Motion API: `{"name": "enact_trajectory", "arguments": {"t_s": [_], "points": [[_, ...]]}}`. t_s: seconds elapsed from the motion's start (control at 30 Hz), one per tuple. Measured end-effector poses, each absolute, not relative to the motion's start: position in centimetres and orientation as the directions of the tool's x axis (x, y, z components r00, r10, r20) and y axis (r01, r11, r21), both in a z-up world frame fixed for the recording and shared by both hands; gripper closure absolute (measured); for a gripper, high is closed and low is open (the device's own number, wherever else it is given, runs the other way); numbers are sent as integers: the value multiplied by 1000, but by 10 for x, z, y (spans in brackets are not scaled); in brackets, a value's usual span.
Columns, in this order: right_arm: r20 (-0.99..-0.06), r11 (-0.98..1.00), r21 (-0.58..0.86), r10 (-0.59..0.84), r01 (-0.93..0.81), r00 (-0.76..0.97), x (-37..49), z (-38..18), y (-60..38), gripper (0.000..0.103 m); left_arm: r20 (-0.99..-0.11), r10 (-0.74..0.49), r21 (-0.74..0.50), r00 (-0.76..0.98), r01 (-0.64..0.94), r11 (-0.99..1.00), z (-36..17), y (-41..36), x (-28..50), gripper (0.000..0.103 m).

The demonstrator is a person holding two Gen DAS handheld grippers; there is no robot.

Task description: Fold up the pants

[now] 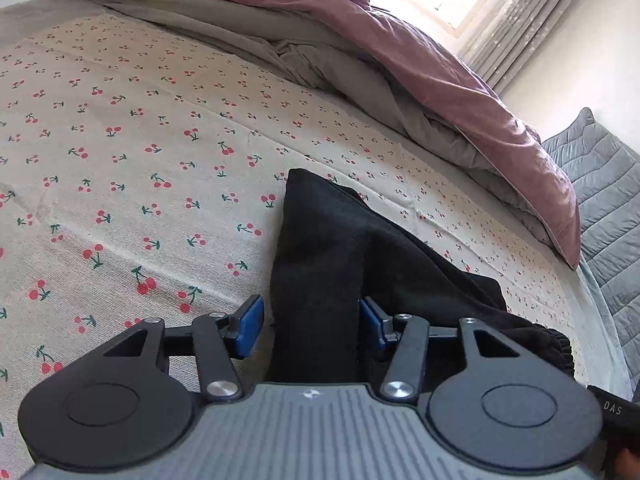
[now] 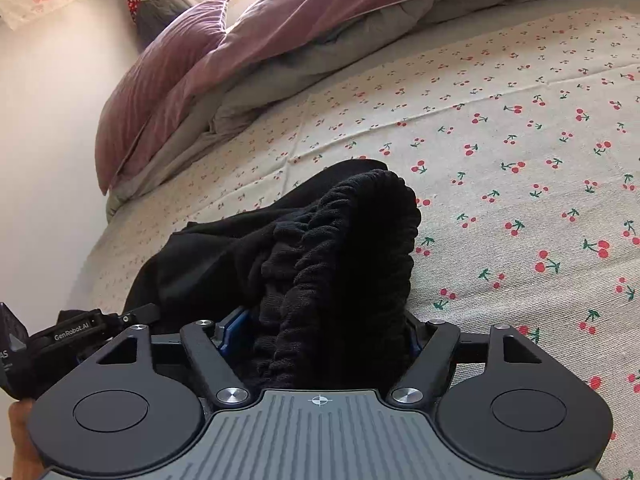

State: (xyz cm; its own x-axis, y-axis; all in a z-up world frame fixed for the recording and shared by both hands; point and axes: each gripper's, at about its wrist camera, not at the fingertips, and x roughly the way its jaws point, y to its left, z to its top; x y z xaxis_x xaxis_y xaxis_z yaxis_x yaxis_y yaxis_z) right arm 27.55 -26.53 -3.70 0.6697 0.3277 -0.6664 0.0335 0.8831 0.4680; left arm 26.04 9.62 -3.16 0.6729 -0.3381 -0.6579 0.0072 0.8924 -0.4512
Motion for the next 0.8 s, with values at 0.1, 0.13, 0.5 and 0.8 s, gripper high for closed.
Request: {"name": "enact_trajectory", "arguments": {"t_s": [0.1,0.13,0.5,0.8], "points": [[-669,932,363,243,24,703,266,-18,-264,16,-648,-272,-412,711,-27,911,-15,100,252,37],[-666,946,322,205,28,717,260,-11,-264,16,-642,-251,-397,724,-33,917,-9,100,248,37],[-620,974,224,119,29,775,206,23,-253,16,-549,-95,-168,830,1,986,38,64,185,10],[-571,990,142,88,-7,816,158,43,-216,15,-561,-58,-127,826,-16,992,44,60,138,2]]}}
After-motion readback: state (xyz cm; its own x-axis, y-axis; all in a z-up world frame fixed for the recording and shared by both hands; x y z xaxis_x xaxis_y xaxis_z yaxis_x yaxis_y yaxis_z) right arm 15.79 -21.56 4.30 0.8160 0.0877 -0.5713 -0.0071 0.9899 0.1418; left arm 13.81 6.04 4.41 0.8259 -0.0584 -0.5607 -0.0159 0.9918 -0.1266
